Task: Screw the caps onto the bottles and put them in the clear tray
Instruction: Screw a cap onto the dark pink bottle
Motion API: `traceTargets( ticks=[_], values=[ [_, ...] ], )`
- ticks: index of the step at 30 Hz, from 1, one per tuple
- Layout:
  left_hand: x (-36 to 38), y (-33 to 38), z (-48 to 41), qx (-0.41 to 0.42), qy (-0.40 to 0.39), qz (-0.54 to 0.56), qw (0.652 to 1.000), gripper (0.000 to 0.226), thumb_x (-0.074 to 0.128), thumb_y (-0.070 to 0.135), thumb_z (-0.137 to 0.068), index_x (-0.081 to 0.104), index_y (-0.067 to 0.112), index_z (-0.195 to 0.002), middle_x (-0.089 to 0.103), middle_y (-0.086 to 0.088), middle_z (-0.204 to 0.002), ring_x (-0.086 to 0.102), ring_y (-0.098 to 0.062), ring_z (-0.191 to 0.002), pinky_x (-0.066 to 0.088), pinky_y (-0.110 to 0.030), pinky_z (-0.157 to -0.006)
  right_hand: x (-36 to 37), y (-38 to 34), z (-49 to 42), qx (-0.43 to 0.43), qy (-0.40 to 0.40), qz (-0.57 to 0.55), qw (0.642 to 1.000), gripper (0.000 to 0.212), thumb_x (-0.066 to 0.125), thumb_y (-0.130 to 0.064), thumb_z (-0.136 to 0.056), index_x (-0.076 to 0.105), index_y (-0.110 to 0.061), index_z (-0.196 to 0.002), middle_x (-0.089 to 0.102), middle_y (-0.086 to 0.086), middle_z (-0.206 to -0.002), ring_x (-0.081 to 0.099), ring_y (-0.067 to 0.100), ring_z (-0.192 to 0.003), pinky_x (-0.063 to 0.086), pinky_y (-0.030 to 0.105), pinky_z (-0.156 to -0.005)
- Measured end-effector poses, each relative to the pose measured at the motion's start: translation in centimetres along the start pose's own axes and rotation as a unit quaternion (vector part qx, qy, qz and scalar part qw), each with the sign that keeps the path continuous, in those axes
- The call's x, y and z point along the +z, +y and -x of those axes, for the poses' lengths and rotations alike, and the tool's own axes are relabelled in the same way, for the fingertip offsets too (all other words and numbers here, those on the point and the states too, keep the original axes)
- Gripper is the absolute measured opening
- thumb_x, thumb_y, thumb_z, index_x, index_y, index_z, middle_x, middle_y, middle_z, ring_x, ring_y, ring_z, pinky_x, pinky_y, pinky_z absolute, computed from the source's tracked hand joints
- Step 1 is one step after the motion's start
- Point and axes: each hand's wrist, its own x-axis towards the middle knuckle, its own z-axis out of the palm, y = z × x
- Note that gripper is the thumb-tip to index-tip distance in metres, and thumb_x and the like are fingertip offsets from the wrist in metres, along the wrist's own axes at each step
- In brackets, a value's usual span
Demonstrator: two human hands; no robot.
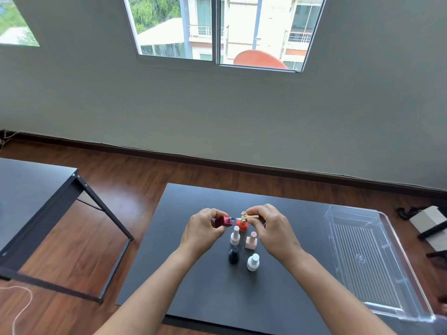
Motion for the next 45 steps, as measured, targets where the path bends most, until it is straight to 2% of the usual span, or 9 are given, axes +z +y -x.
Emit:
traceTargets(
  ticks=[12,17,24,31,35,39,41,43,45],
  values=[
    [-0.5,1.0,-0.1,0.02,0.0,-0.03,0.999,0.015,0.076,0.031,-0.079,0.072,0.034,-0.093,0.065,0.015,-0.088,0.062,-0.003,-0.077,0.055,-0.025,-0.071,0.1,-0.7,-0.5,-0.01,-0.016,0.007,1.0,0.018,0.063,-0.023,-0.091,0.071,-0.021,-0.107,0.056,-0.002,-0.092,0.059,0.012,-0.079,0.052,0.025,-0.075],
    [-0.6,1.6,0.0,0.029,-0.008,-0.036,0.999,0.02,0.076,0.027,-0.079,0.072,0.035,-0.097,0.064,0.016,-0.088,0.061,-0.003,-0.078,0.052,-0.019,-0.07,0.4,-0.4,-0.6,-0.006,-0.058,0.012,0.998,0.029,0.057,-0.012,-0.094,0.063,-0.018,-0.122,0.055,-0.001,-0.101,0.058,0.013,-0.088,0.049,0.023,-0.083],
    [-0.5,2.1,0.0,0.026,-0.003,-0.009,1.0,0.025,0.077,0.021,-0.076,0.071,0.035,-0.096,0.068,0.017,-0.087,0.061,-0.001,-0.072,0.054,-0.02,-0.07,0.0,0.1,-0.8,0.057,0.0,-0.052,0.997,0.013,0.067,-0.026,-0.088,0.071,-0.015,-0.092,0.068,-0.005,-0.082,0.064,0.009,-0.072,0.056,0.027,-0.072],
    [-0.4,2.5,0.0,0.043,-0.016,-0.027,0.999,0.022,0.078,0.024,-0.076,0.071,0.036,-0.093,0.065,0.016,-0.086,0.06,-0.001,-0.074,0.051,-0.016,-0.067,-0.2,0.6,-1.2,0.077,-0.032,0.081,0.993,0.066,0.029,-0.066,-0.085,0.063,-0.01,-0.076,0.067,0.002,-0.07,0.061,0.024,-0.067,0.05,0.038,-0.064],
    [-0.4,2.7,-0.1,0.049,-0.017,-0.035,0.998,0.02,0.077,0.024,-0.076,0.071,0.037,-0.091,0.063,0.017,-0.083,0.058,0.001,-0.074,0.048,-0.013,-0.065,-0.3,0.7,-1.4,0.106,-0.053,0.133,0.984,0.07,0.016,-0.07,-0.085,0.051,-0.018,-0.053,0.062,0.002,-0.06,0.061,0.026,-0.063,0.05,0.036,-0.062],
    [-0.2,2.7,-0.2,0.052,-0.023,-0.024,0.998,0.02,0.077,0.023,-0.076,0.071,0.036,-0.09,0.064,0.016,-0.083,0.058,-0.001,-0.073,0.05,-0.017,-0.067,-0.6,0.9,-1.5,0.141,-0.058,0.133,0.979,0.084,0.015,-0.074,-0.084,0.064,-0.014,-0.053,0.062,-0.003,-0.053,0.063,0.021,-0.063,0.051,0.034,-0.063],
    [-0.1,2.7,-0.2,0.047,-0.022,-0.017,0.999,0.02,0.077,0.023,-0.076,0.072,0.036,-0.09,0.065,0.015,-0.084,0.059,-0.002,-0.073,0.053,-0.022,-0.07,-0.8,1.2,-1.4,0.146,-0.069,0.081,0.984,0.079,0.018,-0.076,-0.084,0.066,-0.016,-0.064,0.064,-0.001,-0.055,0.063,0.017,-0.062,0.052,0.035,-0.064],
    [0.0,2.7,-0.3,0.037,-0.02,-0.011,0.999,0.02,0.077,0.023,-0.076,0.072,0.035,-0.09,0.065,0.015,-0.086,0.06,-0.004,-0.074,0.054,-0.025,-0.071,-0.7,1.5,-1.1,0.138,-0.087,-0.011,0.986,0.05,0.037,-0.071,-0.086,0.062,-0.027,-0.089,0.066,-0.002,-0.064,0.061,0.007,-0.06,0.053,0.032,-0.063],
    [0.0,2.8,-0.5,0.039,-0.021,-0.01,0.999,0.019,0.077,0.023,-0.076,0.072,0.034,-0.091,0.066,0.014,-0.087,0.061,-0.004,-0.074,0.056,-0.028,-0.072,-0.6,1.7,-0.9,0.127,-0.095,-0.075,0.984,0.023,0.062,-0.05,-0.086,0.053,-0.037,-0.104,0.068,-0.005,-0.072,0.061,0.002,-0.059,0.051,0.025,-0.06]
  ],
)
